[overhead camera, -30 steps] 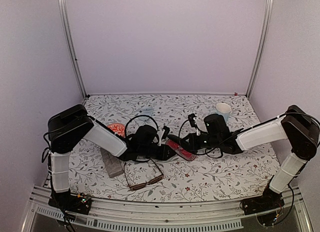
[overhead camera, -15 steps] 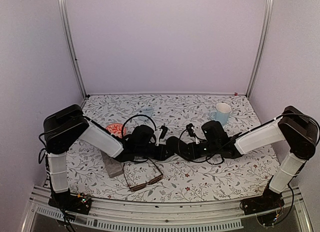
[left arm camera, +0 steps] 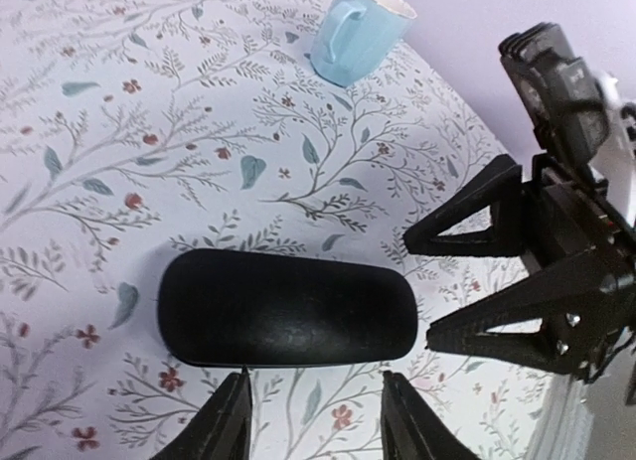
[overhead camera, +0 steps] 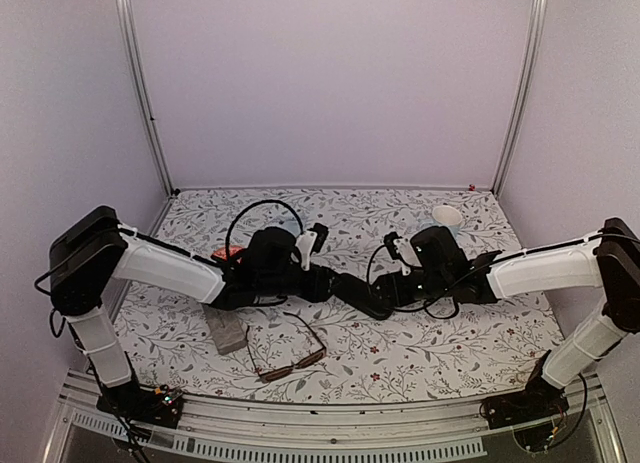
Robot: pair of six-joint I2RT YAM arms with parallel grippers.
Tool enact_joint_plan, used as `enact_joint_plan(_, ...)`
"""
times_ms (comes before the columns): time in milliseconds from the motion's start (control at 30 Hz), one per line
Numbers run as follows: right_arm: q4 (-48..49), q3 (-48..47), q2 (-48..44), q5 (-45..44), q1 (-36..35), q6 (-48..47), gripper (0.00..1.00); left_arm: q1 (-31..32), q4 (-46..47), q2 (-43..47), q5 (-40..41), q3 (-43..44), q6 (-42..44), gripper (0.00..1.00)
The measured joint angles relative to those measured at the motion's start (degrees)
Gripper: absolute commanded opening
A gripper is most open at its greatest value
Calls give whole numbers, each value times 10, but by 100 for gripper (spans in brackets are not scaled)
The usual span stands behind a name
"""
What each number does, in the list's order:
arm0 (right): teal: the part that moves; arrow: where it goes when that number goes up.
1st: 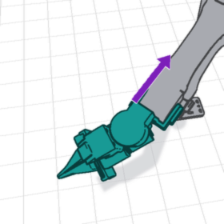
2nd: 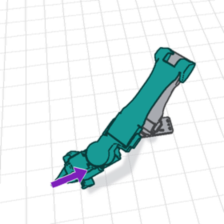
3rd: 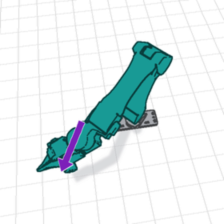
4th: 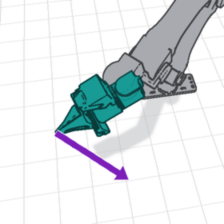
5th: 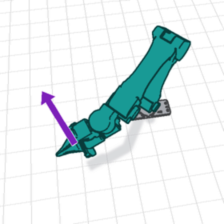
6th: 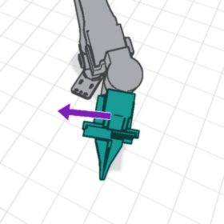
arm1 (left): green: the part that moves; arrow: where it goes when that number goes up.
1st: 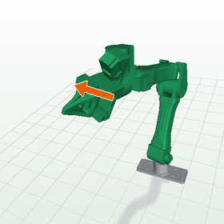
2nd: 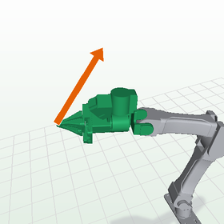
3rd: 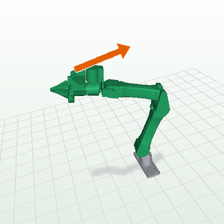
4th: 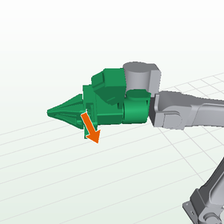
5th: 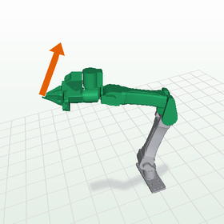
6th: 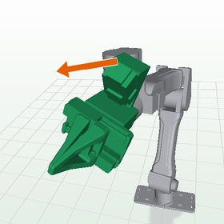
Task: Organize the sunglasses
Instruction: Pick up the sunglasses case from the center of the board.
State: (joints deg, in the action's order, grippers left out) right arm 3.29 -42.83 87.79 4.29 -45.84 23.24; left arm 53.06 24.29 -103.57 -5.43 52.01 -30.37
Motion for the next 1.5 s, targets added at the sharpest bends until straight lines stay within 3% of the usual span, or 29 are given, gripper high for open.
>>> enact_joint_plan(133, -49, -21, 18, -28, -1, -34, 97, -3, -56, 52, 51, 0, 38, 62)
enact_joint_plan(333, -101, -49, 71, -53, -17, -82, 100, -33, -137, 139, 122, 0, 71, 68)
enact_joint_plan(667, -143, -148, 180, -109, -37, -129, 78, -99, -268, 278, 208, -63, 54, 87)
enact_joint_plan(933, -144, -205, 226, -114, -20, -145, 69, -146, -344, 336, 218, -153, -15, 91)
enact_joint_plan(1033, -143, -217, 234, -110, 5, -146, 73, -150, -361, 338, 219, -169, -36, 95)
enact_joint_plan(1200, -140, -221, 237, -108, 54, -146, 91, -151, -382, 335, 235, -173, -57, 98)
enact_joint_plan(1500, -95, -188, 223, -78, 61, -147, 92, -151, -438, 279, 260, -166, -116, 99)
